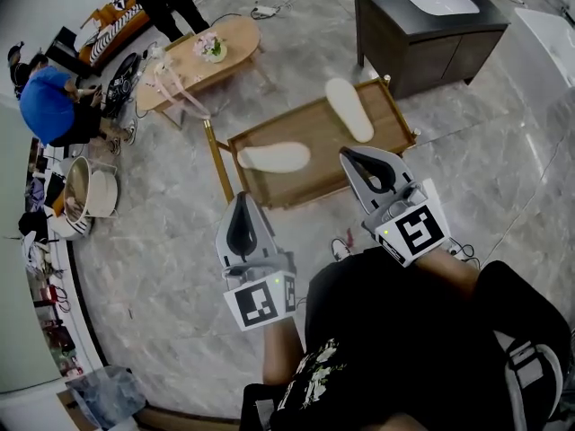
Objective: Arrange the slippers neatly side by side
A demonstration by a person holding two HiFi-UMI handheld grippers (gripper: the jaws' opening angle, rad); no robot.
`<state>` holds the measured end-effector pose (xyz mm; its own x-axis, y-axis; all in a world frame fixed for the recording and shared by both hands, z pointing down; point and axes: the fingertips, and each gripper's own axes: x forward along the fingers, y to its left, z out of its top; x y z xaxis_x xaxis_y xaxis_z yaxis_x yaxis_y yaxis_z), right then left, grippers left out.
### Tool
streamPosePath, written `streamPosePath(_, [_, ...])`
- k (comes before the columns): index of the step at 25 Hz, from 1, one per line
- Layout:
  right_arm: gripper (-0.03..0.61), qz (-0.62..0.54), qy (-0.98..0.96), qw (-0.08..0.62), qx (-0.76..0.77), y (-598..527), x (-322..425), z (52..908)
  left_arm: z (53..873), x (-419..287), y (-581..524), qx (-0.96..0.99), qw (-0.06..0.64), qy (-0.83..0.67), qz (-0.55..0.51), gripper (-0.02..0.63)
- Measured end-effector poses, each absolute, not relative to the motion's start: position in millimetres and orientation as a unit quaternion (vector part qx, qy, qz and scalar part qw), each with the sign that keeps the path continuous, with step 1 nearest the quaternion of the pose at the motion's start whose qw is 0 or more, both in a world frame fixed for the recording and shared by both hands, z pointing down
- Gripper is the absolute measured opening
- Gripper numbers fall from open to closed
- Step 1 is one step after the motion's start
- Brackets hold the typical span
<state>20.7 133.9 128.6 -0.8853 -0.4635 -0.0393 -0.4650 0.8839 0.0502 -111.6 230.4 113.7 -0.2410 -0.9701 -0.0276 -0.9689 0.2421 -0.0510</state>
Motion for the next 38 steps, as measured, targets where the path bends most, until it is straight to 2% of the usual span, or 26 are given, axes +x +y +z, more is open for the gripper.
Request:
streamPosePath(16, [-0.002,0.034,0.968,0.004,-0.250,124,-43,141,130,-178,215,-0.629,0.022,0.777,-0.007,0.002])
streamPosePath(38, [-0.002,0.006,0.971,-0.016,-0.238,82,-69,165,150,-201,183,-0.621,-0.005,0.783,-0.036,0.002])
